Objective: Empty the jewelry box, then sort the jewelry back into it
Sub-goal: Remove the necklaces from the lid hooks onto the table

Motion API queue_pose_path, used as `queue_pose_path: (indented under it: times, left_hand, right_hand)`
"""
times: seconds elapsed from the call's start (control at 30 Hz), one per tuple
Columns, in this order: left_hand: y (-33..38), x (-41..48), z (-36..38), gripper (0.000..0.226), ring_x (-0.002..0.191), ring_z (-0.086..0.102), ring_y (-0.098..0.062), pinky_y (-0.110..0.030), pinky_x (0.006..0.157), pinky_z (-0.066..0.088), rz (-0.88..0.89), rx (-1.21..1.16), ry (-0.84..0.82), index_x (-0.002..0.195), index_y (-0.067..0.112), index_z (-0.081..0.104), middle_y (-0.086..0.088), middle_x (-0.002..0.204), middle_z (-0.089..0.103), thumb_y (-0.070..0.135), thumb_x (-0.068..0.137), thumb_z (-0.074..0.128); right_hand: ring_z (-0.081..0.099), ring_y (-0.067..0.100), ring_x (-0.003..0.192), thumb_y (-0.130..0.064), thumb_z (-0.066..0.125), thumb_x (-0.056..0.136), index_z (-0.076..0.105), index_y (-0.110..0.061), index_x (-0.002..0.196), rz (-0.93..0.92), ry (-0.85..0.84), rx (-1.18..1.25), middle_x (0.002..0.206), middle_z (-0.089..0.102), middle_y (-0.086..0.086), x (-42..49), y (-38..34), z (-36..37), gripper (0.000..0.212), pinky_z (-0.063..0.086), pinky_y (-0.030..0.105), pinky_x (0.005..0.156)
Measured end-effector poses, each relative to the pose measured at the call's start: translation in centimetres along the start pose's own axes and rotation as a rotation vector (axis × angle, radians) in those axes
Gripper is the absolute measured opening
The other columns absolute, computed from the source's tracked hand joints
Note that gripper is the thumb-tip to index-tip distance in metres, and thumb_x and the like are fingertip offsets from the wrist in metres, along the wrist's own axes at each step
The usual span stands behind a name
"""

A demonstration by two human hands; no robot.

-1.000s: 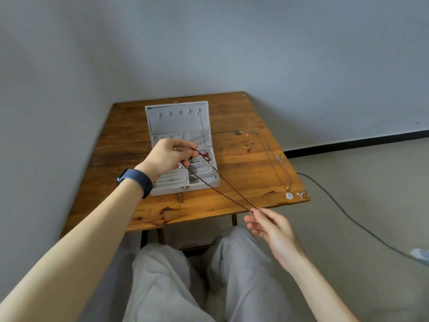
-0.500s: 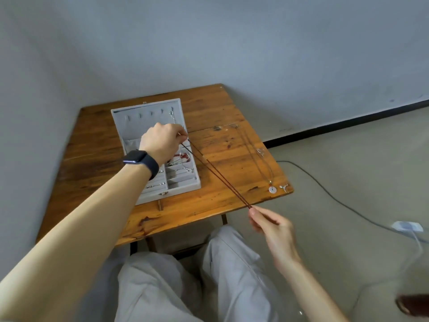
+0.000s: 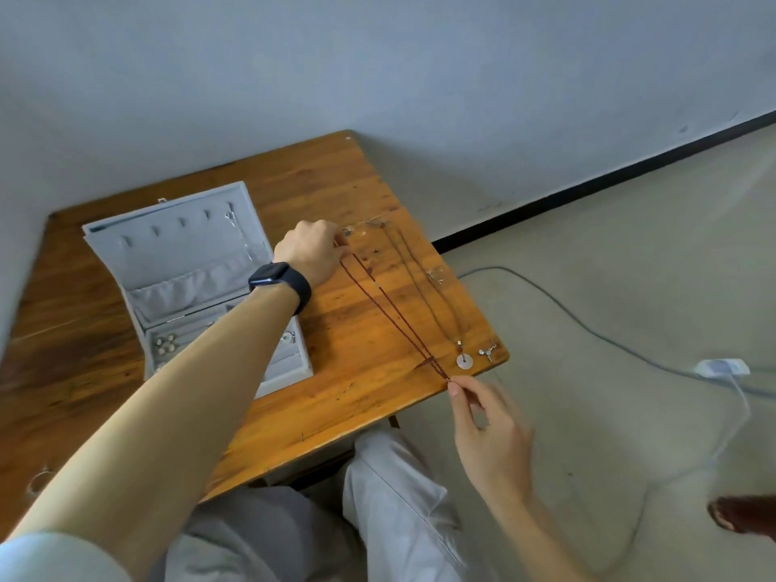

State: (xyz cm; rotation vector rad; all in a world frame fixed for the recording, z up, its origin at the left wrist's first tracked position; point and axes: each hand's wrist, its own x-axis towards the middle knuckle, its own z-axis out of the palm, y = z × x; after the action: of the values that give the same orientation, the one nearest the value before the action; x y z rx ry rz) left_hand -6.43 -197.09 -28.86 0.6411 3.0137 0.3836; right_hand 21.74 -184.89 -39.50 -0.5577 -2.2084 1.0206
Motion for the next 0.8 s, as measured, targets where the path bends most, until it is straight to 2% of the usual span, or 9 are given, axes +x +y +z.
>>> queue_pose_path:
  times: [0.13, 0.23, 0.3, 0.4, 0.6, 0.7, 0.8]
  left_hand:
    - [0.8, 3.1, 2.4, 0.013, 0.083, 0.063, -0.025, -0.035, 0.07, 0.051, 0.028, -0.006, -0.064, 0.098, 0.018, 0.072, -0.005, 0.097, 0.069, 0.028, 0.097, 0.064]
    - [1.2, 4.6, 3.4, 0.012, 0.083, 0.061, -0.026, -0.035, 0.068, 0.048, 0.051, 0.041, -0.092, 0.095, 0.021, 0.072, -0.004, 0.097, 0.069, 0.028, 0.097, 0.063]
    - [1.5, 5.7, 4.0, 0.013, 0.087, 0.062, -0.029, -0.036, 0.068, 0.049, 0.082, 0.065, -0.092, 0.101, 0.021, 0.071, -0.005, 0.1, 0.068, 0.03, 0.097, 0.063]
    - [1.8, 6.6, 5.2, 0.018, 0.091, 0.063, -0.03, -0.036, 0.069, 0.048, 0.111, 0.051, -0.071, 0.107, 0.019, 0.07, -0.006, 0.104, 0.067, 0.031, 0.098, 0.062]
    - [2.0, 8.0, 5.8, 0.01, 0.083, 0.063, -0.021, -0.035, 0.071, 0.052, 0.089, -0.063, -0.061, 0.098, 0.023, 0.073, -0.002, 0.098, 0.07, 0.03, 0.094, 0.068]
    - [1.8, 8.0, 5.9, 0.005, 0.083, 0.064, -0.018, -0.035, 0.074, 0.055, 0.085, -0.116, -0.073, 0.095, 0.026, 0.072, 0.001, 0.096, 0.069, 0.027, 0.093, 0.069]
    - [1.6, 7.9, 6.2, 0.003, 0.084, 0.062, -0.014, -0.031, 0.07, 0.051, 0.094, -0.161, -0.06, 0.094, 0.028, 0.071, 0.004, 0.095, 0.066, 0.026, 0.094, 0.068]
  right_hand:
    - [0.059, 0.005, 0.075, -0.014, 0.069, 0.087, 0.075, -0.016, 0.092, -0.116, 0.022, -0.137, 0.085, 0.067, -0.006, 1.1, 1.7, 1.1, 0.008, 0.04, 0.004, 0.073]
    - [0.061, 0.007, 0.072, -0.017, 0.07, 0.086, 0.077, -0.017, 0.09, -0.143, 0.026, -0.145, 0.083, 0.068, -0.006, 1.1, 2.1, 1.5, 0.007, 0.048, 0.012, 0.064]
    - [0.061, 0.007, 0.07, -0.019, 0.072, 0.087, 0.077, -0.018, 0.089, -0.131, 0.034, -0.139, 0.082, 0.067, -0.007, 1.2, 2.2, 1.9, 0.006, 0.049, 0.014, 0.06]
    - [0.062, 0.004, 0.069, -0.015, 0.079, 0.082, 0.078, -0.02, 0.088, 0.03, 0.04, -0.062, 0.081, 0.067, -0.01, 1.2, 1.6, 2.4, 0.008, 0.051, 0.017, 0.059]
    - [0.066, 0.003, 0.072, -0.014, 0.081, 0.079, 0.074, -0.03, 0.078, 0.426, 0.032, 0.153, 0.075, 0.068, -0.014, 1.6, 0.0, 2.7, 0.018, 0.051, 0.014, 0.063]
    - [0.066, 0.006, 0.077, -0.016, 0.079, 0.08, 0.071, -0.034, 0.074, 0.527, -0.001, 0.222, 0.075, 0.069, -0.014, 1.8, -0.5, 2.7, 0.021, 0.049, 0.014, 0.068]
    - [0.066, 0.007, 0.078, -0.015, 0.078, 0.08, 0.07, -0.034, 0.074, 0.521, 0.001, 0.206, 0.076, 0.068, -0.014, 1.9, -0.7, 2.8, 0.021, 0.047, 0.011, 0.068]
